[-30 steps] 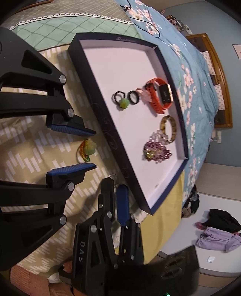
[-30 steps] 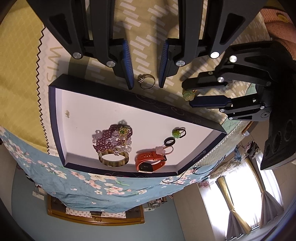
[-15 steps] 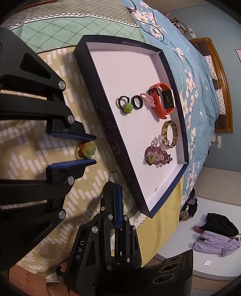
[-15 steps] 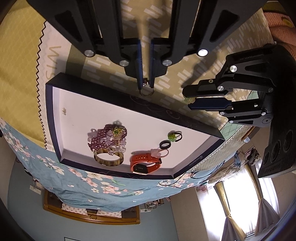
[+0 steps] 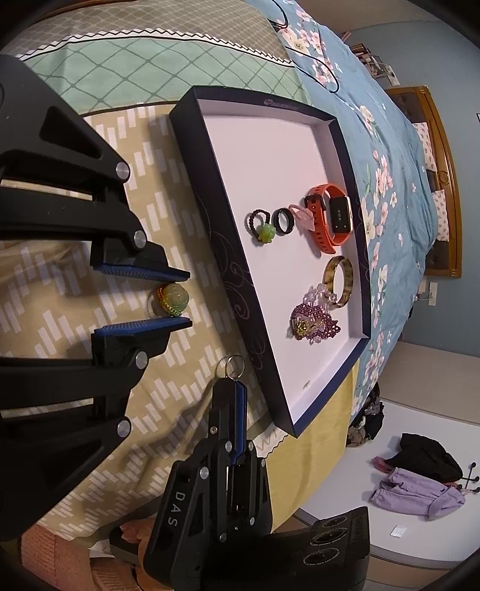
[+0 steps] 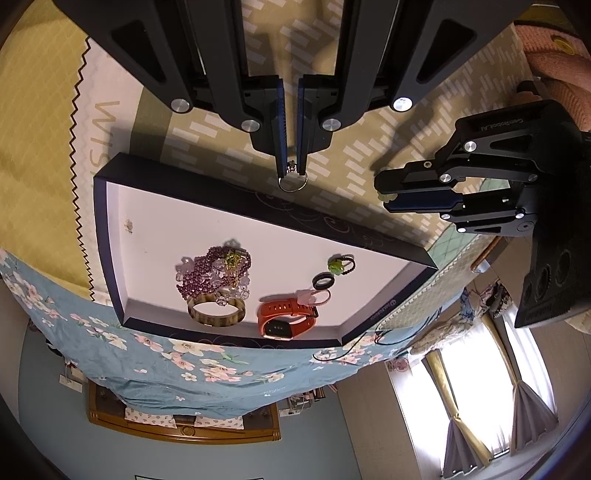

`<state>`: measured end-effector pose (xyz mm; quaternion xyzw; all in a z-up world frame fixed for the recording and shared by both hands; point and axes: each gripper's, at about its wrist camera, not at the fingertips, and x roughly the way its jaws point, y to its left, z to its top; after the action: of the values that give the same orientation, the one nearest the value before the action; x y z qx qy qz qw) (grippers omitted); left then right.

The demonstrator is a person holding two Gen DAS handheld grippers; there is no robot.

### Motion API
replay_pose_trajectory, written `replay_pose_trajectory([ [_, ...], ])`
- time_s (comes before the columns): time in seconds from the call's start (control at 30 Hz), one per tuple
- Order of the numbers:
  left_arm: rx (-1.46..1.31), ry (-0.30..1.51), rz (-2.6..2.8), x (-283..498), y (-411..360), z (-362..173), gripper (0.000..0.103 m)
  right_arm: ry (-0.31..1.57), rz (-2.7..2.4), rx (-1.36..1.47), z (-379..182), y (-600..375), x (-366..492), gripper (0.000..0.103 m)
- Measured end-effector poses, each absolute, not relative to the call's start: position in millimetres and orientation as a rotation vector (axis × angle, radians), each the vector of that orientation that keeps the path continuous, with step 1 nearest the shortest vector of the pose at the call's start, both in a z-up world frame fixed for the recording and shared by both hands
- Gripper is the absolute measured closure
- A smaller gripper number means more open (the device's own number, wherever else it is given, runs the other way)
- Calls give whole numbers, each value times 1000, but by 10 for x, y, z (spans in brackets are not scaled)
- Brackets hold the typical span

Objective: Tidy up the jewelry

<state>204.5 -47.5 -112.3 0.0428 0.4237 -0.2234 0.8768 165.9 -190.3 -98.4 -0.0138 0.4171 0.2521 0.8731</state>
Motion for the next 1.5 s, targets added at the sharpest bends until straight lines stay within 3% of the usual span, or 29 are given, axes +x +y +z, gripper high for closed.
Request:
replay_pose_trajectory([
  [1.5, 40, 734, -419, 1929, -357, -617, 83, 741, 533, 87, -659, -2077, 1616, 100],
])
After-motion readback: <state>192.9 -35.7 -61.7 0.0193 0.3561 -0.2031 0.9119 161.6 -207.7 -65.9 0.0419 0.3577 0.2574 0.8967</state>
